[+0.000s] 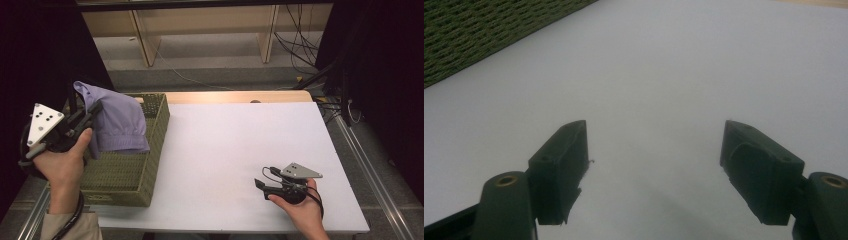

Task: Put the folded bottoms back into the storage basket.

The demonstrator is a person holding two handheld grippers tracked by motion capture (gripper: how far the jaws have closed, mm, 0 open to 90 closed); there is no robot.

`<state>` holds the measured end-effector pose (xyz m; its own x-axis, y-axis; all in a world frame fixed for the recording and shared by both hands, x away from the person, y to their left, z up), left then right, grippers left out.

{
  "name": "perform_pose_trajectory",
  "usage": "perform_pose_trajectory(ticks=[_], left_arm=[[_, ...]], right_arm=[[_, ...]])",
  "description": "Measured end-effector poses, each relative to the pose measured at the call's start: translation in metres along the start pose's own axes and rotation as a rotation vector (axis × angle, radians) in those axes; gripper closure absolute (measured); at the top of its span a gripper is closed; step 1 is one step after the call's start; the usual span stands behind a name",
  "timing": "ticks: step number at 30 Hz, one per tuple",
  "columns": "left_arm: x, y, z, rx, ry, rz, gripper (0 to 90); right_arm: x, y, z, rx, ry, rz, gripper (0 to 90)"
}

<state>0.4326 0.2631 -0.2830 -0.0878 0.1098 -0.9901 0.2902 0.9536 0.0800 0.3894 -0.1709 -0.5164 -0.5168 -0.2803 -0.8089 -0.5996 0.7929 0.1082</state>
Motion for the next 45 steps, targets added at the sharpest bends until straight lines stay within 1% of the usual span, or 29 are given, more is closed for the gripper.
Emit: perform_pose_trajectory(ticks=[15,16,17,24,29,32,36,45], left_arm=[[0.003,0.004,0.001,-0.005,0.009,-0.006,86.2],[0.003,0.005,0.001,-0.006,0.009,-0.007,86.2],[0.003,0.005,0.001,-0.007,0.011,-0.007,86.2],[0.005,0.007,0.001,-0.009,0.016,-0.008,86.2],[0.007,0.008,0.003,-0.007,0.026,-0.008,86.2],[0.011,0.008,0.005,0.0,0.045,-0.005,86.2],[0.014,0.007,0.007,0.009,0.064,-0.001,86.2],[0.018,0.004,0.011,0.029,0.087,0.001,86.2]], right_arm=[[-0.001,0.001,0.0,-0.019,-0.013,0.003,26.8],[0.0,0.002,0.0,-0.023,-0.004,-0.008,26.3],[-0.001,0.001,0.0,-0.024,-0.01,-0.006,26.3],[-0.001,-0.002,-0.001,-0.018,-0.013,0.001,26.4],[-0.001,-0.002,-0.001,-0.018,-0.015,0.002,26.5],[-0.001,-0.003,-0.001,-0.016,-0.013,0.001,26.5],[-0.001,-0.003,-0.001,-0.015,-0.012,0.001,26.5],[-0.001,-0.004,-0.002,-0.013,-0.012,0.005,26.4]])
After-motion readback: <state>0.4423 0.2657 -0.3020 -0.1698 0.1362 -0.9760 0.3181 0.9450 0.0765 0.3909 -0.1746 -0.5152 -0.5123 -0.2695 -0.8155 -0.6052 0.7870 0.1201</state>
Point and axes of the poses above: each handheld gripper's, and its own axes: z roughly forward along the jaws, x roughly out of its underside, y roughly to its left, the point moved 10 cm from there along z, roughly forward along the jaws, and after that the axes turned 5 degrees about y, right-handed, at the moved point
